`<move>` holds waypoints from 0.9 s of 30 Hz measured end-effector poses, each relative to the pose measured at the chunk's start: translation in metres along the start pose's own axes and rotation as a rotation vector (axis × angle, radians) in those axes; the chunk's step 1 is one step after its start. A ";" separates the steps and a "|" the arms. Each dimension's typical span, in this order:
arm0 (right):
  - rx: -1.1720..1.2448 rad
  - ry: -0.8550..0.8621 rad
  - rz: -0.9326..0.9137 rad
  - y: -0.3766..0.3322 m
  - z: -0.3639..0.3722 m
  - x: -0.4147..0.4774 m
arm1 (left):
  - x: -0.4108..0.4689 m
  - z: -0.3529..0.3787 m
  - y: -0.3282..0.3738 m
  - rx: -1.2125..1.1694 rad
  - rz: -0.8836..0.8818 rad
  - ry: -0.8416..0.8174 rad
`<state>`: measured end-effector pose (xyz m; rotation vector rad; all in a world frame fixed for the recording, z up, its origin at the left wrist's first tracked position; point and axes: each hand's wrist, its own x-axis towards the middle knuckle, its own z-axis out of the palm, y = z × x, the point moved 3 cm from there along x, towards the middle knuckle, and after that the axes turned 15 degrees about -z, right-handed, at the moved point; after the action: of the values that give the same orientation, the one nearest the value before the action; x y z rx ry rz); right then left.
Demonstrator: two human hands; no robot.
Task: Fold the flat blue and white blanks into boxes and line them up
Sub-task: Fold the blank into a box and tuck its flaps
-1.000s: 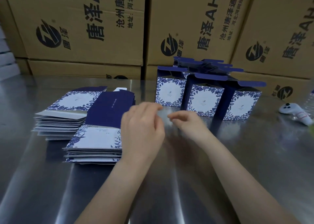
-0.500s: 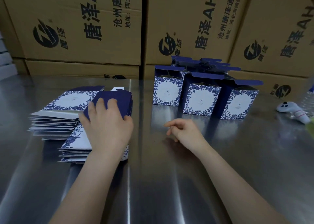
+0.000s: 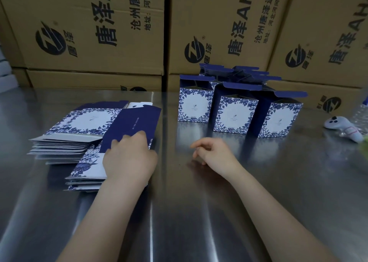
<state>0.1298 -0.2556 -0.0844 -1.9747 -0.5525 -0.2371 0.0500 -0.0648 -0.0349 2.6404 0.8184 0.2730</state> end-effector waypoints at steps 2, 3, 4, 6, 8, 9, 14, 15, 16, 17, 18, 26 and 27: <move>0.045 0.000 0.002 -0.003 0.002 0.001 | -0.005 -0.002 0.004 -0.012 0.021 0.020; 0.088 0.000 0.008 -0.005 0.004 0.001 | -0.008 -0.003 0.007 -0.013 0.033 0.036; 0.151 0.002 0.017 -0.007 0.006 0.001 | -0.012 -0.003 0.010 -0.010 0.044 0.051; 0.314 0.013 0.051 -0.012 0.011 0.001 | -0.021 -0.002 0.017 0.005 0.069 0.061; 0.487 0.013 0.105 -0.016 0.017 0.000 | -0.032 0.003 0.024 0.054 0.099 0.045; 0.575 0.001 0.133 -0.018 0.019 0.000 | -0.037 0.006 0.028 0.090 0.117 0.036; 0.764 -0.050 0.140 -0.020 0.026 -0.001 | -0.058 0.022 0.042 0.210 0.223 0.005; 0.763 -0.018 0.132 -0.018 0.025 0.000 | -0.060 0.023 0.043 0.182 0.238 -0.004; 0.777 0.018 0.126 -0.017 0.023 0.000 | -0.061 0.023 0.044 0.131 0.251 -0.007; 0.807 0.055 0.125 -0.016 0.020 0.000 | -0.062 0.021 0.045 0.060 0.269 0.003; 0.845 0.089 0.131 -0.016 0.018 0.001 | -0.061 0.018 0.045 -0.031 0.286 0.022; 0.998 0.322 0.239 -0.008 -0.010 0.004 | -0.032 -0.004 0.028 -0.576 0.164 0.250; 0.990 0.336 0.246 -0.007 -0.015 0.004 | -0.026 -0.004 0.025 -0.612 0.096 0.244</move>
<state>0.1310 -0.2656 -0.0706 -0.9904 -0.1373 -0.0994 0.0401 -0.0978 -0.0230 2.0907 0.5590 0.7516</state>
